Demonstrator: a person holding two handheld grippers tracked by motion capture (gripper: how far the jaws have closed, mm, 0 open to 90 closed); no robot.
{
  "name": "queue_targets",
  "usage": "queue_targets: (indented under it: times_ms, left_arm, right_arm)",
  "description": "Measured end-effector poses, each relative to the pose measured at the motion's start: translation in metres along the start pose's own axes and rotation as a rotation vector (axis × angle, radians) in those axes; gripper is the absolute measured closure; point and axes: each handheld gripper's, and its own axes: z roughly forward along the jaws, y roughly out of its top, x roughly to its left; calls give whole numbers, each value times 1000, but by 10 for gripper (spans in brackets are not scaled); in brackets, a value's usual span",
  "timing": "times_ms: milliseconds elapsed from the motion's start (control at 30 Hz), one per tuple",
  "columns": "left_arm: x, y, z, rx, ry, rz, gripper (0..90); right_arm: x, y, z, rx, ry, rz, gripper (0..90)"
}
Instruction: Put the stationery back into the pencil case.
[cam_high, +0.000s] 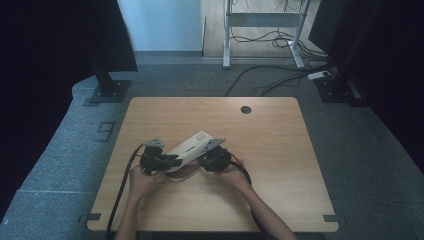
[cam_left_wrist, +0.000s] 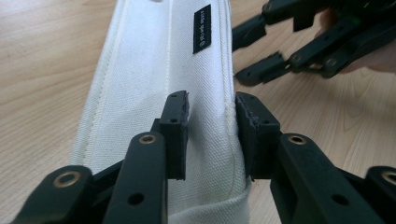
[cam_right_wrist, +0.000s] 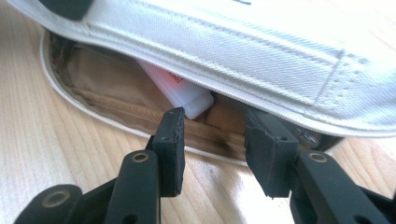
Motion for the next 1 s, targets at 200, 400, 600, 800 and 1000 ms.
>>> queue_targets:
  times_ms: [200,400,600,800,1000]
  left_arm:
    - [-4,-3,4,10,11,21,620]
    - [-11,-6,11,33,50,72,563]
    - [-17,-11,22,41,101,133,496]
    - [-15,-10,21,27,71,106,436]
    - [-17,-9,18,22,56,96,330]
  right_arm:
    - [-1,-3,-10,-6,-2,0,541]
    - [-8,-8,-17,-13,-16,16,522]
    - [-15,-15,-23,-18,-21,40,503]
    - [-16,-19,-29,-29,-14,53,448]
    - [-14,-22,-37,-38,-3,62,345]
